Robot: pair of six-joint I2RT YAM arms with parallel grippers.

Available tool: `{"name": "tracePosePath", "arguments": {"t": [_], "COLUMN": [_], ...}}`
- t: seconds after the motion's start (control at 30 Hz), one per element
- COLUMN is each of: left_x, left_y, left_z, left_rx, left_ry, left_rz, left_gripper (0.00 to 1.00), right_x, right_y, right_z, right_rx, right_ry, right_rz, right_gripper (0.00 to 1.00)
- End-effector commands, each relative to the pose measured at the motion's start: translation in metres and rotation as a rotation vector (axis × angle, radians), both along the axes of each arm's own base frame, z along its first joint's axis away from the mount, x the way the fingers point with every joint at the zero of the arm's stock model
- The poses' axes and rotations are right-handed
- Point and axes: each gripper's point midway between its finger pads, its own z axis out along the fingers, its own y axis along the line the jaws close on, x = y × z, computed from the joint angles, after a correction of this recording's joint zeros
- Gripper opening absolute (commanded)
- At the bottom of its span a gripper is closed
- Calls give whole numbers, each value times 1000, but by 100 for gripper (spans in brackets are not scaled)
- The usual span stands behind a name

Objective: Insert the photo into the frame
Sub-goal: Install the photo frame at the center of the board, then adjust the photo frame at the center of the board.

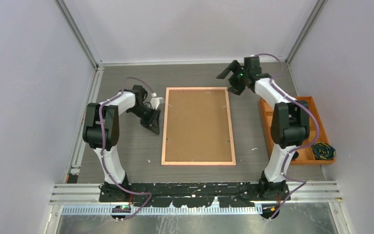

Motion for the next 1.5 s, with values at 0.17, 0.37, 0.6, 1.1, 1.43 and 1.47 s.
{"name": "tracePosePath", "arguments": {"t": [0.17, 0.37, 0.6, 1.1, 1.43, 1.47], "left_x": [-37, -60, -86, -147, -60, -38], "left_y": [-10, -28, -78, -153, -51, -32], "left_z": [-18, -17, -16, 43, 107, 108], "left_rx": [164, 186, 147, -62, -16, 20], "left_ry": [-128, -156, -154, -121, -296, -319], "left_rz": [-194, -302, -475, -769, -484, -408], "left_gripper": [21, 21, 21, 59, 74, 74], "right_x": [-33, -28, -14, 20, -51, -63], "right_y": [-81, -48, 69, 88, -26, -33], "right_z": [-63, -91, -82, 23, 17, 12], "right_rx": [-162, -105, -39, -76, -222, -229], "right_ry": [109, 162, 137, -52, 26, 37], "right_rz": [-205, -140, 99, 205, -25, -43], "right_gripper": [95, 95, 95, 100, 100, 100]}}
